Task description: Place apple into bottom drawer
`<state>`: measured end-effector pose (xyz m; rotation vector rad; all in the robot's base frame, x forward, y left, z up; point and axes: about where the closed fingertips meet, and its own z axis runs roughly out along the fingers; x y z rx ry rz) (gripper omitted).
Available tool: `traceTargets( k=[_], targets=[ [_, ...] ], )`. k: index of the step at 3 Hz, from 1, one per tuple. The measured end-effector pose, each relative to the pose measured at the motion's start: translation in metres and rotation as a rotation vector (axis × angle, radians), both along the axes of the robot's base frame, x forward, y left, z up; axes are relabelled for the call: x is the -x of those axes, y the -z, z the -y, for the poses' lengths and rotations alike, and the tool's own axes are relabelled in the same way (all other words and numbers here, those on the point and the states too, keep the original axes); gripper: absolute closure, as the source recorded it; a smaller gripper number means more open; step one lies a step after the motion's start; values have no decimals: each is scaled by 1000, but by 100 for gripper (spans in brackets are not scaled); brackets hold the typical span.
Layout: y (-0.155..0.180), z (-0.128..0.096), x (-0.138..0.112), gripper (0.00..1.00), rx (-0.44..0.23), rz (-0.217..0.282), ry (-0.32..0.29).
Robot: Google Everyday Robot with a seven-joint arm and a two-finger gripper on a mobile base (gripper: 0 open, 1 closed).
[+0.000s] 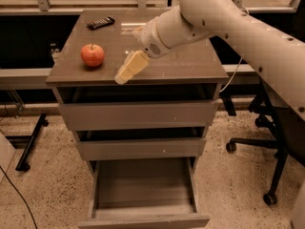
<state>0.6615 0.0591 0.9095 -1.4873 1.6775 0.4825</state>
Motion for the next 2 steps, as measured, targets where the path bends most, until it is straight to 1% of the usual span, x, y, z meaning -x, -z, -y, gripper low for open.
traceTargets(
  k=[1,2],
  targets=[
    [-1,-2,-3,0,-4,1,-7],
    [11,-11,-10,0,-7,-4,7]
  ],
)
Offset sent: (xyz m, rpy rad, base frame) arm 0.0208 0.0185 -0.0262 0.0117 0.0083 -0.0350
